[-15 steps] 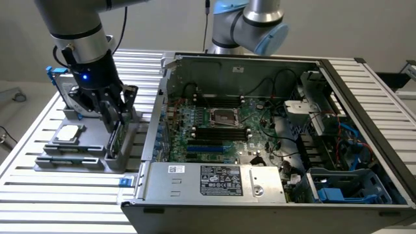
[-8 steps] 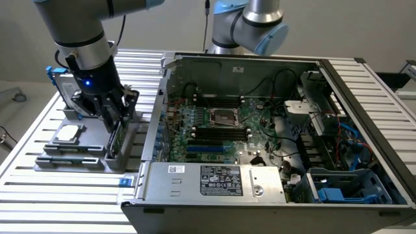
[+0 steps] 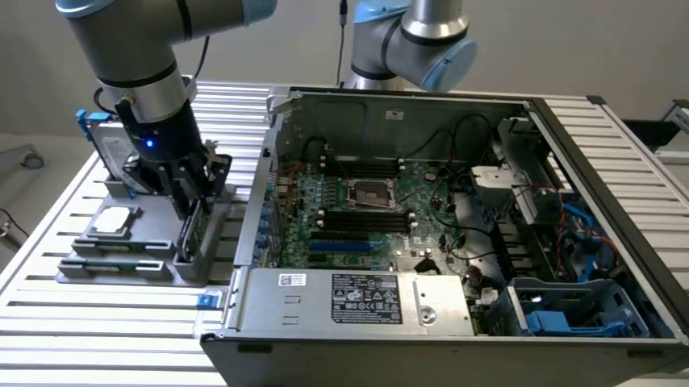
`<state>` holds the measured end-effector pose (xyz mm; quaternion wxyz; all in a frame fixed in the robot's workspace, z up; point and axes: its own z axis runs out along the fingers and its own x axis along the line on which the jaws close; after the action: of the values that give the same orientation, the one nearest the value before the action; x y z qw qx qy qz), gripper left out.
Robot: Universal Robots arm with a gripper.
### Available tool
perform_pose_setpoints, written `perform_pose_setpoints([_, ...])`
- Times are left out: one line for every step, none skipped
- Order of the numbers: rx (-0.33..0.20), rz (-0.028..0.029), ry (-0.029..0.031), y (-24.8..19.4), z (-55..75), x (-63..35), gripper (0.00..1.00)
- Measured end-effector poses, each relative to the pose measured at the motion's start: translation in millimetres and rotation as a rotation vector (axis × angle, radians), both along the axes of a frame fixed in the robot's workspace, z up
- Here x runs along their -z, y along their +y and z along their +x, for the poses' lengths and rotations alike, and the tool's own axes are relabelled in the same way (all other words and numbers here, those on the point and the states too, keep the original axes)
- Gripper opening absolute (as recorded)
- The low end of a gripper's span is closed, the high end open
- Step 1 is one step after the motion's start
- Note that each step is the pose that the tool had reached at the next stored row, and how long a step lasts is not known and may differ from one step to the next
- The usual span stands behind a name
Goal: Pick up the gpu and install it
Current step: 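Pick up the gpu and move the gpu toward the slot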
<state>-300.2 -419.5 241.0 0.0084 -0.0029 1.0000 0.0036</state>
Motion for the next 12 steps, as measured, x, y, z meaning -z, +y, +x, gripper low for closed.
perform_pose_setpoints([0.000,0.0000,0.0001,0.0,0.0,0.0,0.42])
perform_pose_setpoints([0.000,0.0001,0.0000,0.0,0.0,0.0,0.42])
perform_pose_setpoints([0.000,0.0001,0.0000,0.0,0.0,0.1,0.42])
perform_pose_setpoints([0.000,0.0002,-0.0001,0.0,0.0,0.2,0.42])
perform_pose_setpoints([0.000,0.0002,0.0000,0.0,0.0,0.1,0.42])
perform_pose_setpoints([0.000,0.0002,-0.0001,0.0,0.0,0.2,0.40])
perform_pose_setpoints([0.000,0.0002,0.0001,0.0,0.0,0.2,0.33])
perform_pose_setpoints([0.000,0.0001,0.0001,0.1,0.0,0.2,0.33])
perform_pose_setpoints([0.000,0.0001,0.0000,0.1,0.0,0.2,0.27])
perform_pose_setpoints([0.000,0.0001,0.0000,0.1,0.0,0.2,0.27])
perform_pose_setpoints([0.000,0.0002,-0.0001,0.1,0.0,0.2,0.27])
perform_pose_setpoints([0.000,0.0002,-0.0001,0.1,0.0,0.2,0.27])
